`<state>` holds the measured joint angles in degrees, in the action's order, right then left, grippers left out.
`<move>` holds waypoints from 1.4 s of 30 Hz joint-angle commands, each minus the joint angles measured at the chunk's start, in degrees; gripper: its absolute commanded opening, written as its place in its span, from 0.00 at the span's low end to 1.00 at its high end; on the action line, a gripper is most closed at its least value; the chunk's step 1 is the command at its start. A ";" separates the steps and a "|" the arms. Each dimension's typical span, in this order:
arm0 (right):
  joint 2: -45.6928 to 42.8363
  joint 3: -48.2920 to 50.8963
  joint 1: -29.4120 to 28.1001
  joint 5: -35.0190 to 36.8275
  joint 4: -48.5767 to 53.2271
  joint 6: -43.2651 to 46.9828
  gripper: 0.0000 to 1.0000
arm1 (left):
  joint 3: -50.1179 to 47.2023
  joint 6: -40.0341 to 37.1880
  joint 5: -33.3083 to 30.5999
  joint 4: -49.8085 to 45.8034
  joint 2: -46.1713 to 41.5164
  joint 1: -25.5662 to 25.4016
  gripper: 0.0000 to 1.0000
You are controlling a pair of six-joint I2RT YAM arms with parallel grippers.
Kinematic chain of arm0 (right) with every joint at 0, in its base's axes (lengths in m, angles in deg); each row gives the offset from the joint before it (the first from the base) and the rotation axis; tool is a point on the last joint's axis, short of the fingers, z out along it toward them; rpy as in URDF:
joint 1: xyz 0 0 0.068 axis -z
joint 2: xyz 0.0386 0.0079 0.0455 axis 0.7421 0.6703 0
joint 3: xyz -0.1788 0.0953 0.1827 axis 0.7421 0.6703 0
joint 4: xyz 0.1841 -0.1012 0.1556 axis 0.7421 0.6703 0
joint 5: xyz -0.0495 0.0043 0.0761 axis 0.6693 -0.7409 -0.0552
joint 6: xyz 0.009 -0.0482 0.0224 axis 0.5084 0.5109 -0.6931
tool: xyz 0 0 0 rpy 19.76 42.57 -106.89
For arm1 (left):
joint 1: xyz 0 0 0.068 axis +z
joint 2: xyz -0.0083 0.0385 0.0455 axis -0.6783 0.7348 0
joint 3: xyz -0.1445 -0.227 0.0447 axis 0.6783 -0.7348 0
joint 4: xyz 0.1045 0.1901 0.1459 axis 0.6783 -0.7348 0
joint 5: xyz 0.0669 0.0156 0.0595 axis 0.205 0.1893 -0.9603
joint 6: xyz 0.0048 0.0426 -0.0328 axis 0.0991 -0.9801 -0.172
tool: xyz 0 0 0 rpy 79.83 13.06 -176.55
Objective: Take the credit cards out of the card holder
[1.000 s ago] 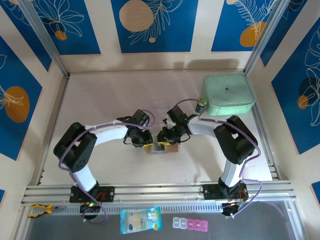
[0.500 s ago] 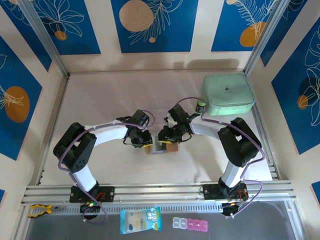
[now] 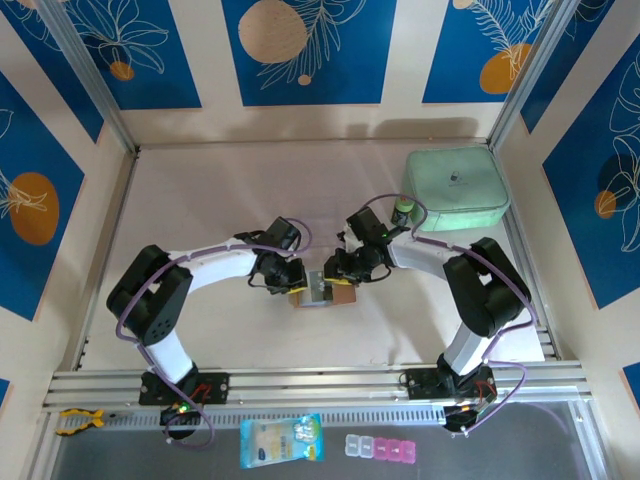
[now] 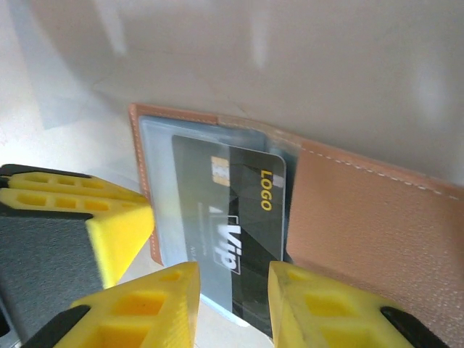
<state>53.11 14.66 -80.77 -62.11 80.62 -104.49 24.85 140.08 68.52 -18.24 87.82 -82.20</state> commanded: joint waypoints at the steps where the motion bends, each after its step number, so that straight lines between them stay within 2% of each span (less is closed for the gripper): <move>1: 1.23 1.26 0.36 -1.39 0.73 -0.65 0.31 | 2.01 -0.46 1.85 -1.28 -1.30 -0.85 0.15; 13: 3.40 3.02 0.65 -2.27 -2.19 -1.43 0.37 | 2.09 0.39 3.28 0.57 0.51 -1.85 0.14; 20: 3.53 4.45 1.01 -3.06 -4.10 -1.51 0.42 | 1.20 0.61 2.01 0.13 1.77 -1.77 0.13; 28: 1.87 6.63 2.11 -7.52 -9.54 -2.92 0.40 | 0.67 -0.09 0.08 -1.45 2.81 -1.79 0.12; 42: 2.76 8.32 3.59 -13.32 -15.87 -5.47 0.27 | -0.48 -0.26 -0.48 -1.41 2.74 -1.80 0.11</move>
<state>55.40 22.23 -77.49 -72.67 66.11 -109.37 25.94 140.26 69.63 -17.83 89.74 -83.40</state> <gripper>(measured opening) 0.280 0.112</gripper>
